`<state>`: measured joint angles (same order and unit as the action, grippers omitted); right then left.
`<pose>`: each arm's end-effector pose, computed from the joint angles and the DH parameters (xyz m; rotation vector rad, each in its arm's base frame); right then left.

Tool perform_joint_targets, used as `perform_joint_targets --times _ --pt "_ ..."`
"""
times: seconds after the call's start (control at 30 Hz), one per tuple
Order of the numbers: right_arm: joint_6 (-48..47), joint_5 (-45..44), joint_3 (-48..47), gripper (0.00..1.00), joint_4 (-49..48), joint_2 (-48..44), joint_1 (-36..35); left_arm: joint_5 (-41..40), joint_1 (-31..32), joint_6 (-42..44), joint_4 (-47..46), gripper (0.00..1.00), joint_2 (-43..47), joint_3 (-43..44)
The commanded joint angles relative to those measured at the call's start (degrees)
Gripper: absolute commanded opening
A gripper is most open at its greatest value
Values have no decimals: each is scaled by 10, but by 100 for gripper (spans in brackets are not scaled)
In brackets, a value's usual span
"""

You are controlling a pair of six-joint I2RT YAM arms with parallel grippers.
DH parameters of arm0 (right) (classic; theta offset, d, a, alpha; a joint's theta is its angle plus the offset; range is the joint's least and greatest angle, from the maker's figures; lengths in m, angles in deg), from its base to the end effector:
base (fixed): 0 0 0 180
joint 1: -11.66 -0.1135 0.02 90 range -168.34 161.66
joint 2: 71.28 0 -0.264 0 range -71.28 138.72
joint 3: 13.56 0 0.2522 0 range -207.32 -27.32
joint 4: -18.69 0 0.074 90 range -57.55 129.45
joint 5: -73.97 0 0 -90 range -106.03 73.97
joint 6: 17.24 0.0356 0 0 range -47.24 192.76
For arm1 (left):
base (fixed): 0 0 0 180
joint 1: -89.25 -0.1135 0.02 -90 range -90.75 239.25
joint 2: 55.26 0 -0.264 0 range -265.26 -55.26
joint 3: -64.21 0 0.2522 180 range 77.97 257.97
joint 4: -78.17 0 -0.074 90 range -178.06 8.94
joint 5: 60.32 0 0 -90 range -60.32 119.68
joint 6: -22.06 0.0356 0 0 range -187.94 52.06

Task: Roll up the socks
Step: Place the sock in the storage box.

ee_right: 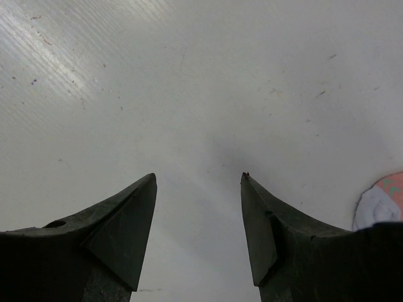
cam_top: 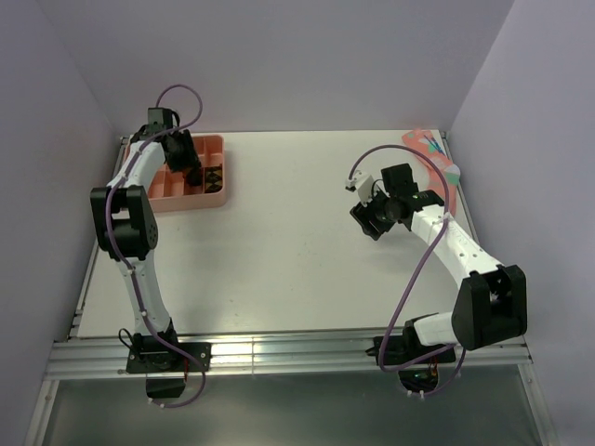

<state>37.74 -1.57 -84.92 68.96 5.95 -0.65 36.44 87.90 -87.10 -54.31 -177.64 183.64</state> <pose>0.2648 0.0669 0.2551 -1.0965 2.2605 0.1618 0.4828 0.0072 0.2391 -0.3871 2.4332 -0.2807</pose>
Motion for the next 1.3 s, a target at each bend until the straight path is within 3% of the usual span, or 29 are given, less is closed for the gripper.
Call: perform_joint_targets --times 0.0,0.7,0.93,1.13,1.27 --pt "-1 4 -2 63 -9 3 4 -17 3 15 16 0 6 17" --pt "-5 17 -23 62 6 29 5 -65 25 40 95 0 -77 45" --pt "-4 22 -15 62 0 27 5 -149 46 50 112 1 -110 40" --pt "-7 16 -8 62 0 22 5 -100 55 40 34 32 -59 -17" --pt "-10 12 -4 62 0 17 5 -85 55 35 27 41 -48 -12"
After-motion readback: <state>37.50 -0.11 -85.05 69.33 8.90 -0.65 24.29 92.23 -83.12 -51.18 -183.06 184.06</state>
